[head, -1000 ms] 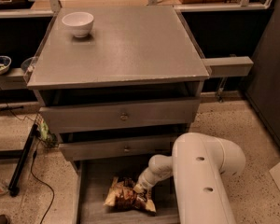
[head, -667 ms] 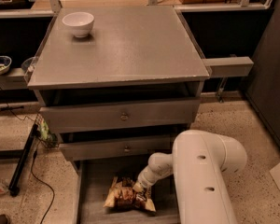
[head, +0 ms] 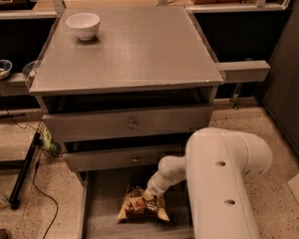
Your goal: Pick brown chip bag from bottom drawer and place on counter
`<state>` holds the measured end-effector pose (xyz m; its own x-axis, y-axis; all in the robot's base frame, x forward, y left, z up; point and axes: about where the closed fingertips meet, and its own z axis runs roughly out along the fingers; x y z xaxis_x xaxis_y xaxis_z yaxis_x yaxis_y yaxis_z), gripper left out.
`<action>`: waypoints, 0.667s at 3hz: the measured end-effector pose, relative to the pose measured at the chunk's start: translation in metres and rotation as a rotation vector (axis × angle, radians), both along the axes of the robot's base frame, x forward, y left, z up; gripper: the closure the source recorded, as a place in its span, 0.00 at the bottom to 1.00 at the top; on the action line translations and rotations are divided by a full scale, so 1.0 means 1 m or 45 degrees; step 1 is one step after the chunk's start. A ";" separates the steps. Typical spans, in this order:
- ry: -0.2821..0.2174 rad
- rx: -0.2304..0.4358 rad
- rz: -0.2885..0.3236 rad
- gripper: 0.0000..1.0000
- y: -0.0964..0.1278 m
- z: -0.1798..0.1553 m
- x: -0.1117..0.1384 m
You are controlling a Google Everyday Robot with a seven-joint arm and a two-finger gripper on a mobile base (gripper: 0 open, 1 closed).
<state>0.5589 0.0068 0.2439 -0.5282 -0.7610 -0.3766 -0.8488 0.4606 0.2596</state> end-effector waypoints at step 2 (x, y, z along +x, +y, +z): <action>-0.035 -0.034 -0.047 1.00 -0.019 0.056 -0.012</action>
Offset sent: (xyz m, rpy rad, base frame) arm -0.0236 -0.0367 0.0954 -0.0329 -0.0534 -0.0689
